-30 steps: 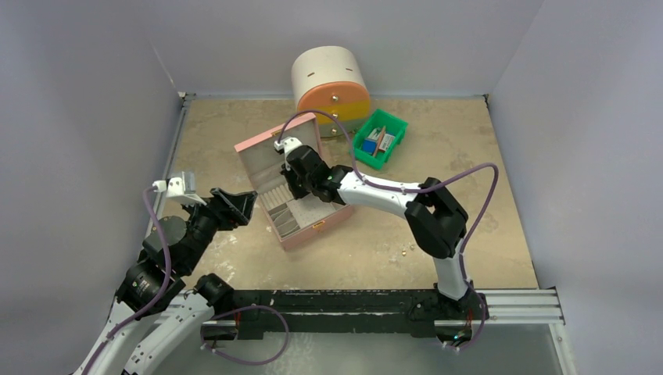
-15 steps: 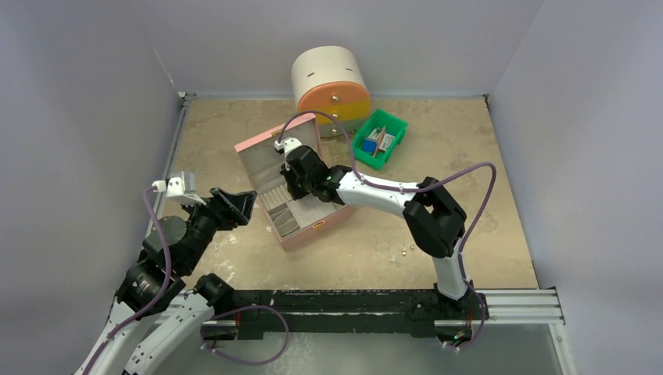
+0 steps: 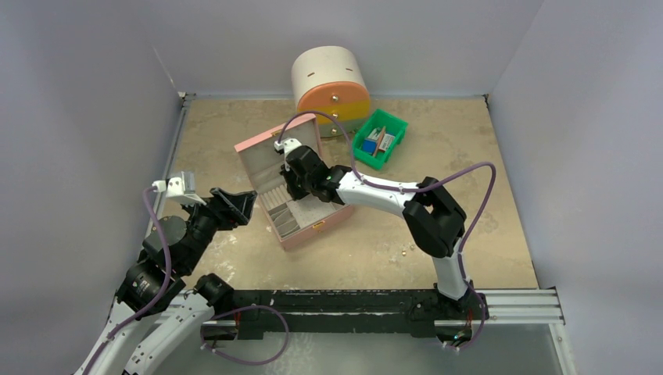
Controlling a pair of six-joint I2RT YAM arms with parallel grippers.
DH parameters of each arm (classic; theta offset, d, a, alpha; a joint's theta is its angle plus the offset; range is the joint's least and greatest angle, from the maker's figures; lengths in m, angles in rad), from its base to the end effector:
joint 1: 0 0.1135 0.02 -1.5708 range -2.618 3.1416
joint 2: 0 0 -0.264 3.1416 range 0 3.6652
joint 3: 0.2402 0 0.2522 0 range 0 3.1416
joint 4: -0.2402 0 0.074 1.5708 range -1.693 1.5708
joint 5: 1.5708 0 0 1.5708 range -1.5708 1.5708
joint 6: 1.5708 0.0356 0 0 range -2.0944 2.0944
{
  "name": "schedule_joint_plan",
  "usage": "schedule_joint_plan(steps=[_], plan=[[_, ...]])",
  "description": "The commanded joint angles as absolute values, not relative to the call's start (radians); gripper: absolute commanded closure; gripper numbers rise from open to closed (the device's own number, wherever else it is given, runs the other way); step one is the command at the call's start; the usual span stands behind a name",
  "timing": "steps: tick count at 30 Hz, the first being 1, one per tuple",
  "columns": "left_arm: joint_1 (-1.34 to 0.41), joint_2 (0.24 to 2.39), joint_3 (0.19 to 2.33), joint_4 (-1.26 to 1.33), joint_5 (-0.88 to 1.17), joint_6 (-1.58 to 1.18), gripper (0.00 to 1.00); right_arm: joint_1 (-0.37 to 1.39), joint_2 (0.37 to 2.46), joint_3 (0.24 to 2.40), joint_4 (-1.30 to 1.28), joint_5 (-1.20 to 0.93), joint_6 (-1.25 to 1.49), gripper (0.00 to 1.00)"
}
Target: Organize the mixed jewelry
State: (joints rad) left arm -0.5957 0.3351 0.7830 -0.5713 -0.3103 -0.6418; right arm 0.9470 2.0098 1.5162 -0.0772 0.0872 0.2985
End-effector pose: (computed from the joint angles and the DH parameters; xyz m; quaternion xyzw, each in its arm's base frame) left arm 0.0662 -0.0317 0.3472 -0.1194 0.7378 -0.2851 0.6001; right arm 0.2762 0.3784 0.2301 -0.2595 0.8377 0.2483 0.4114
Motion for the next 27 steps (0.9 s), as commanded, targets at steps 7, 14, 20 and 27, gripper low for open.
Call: schedule_joint_plan(steps=[7,14,20,27], plan=[[-0.587,0.331,0.783,-0.541,-0.301,-0.619,0.27,0.945,2.062,1.572,-0.099,0.055,0.333,1.0],[-0.587,0.331,0.784,-0.541,-0.301,-0.621,0.27,0.945,2.089,1.589,-0.108,0.072,0.336,1.0],[-0.587,0.334,0.783,-0.542,-0.301,-0.62,0.27,0.944,2.075,1.58,-0.111,0.081,0.333,0.89],[-0.588,0.337,0.783,-0.541,-0.302,-0.62,0.27,0.945,1.995,1.566,-0.105,0.096,0.331,0.79]])
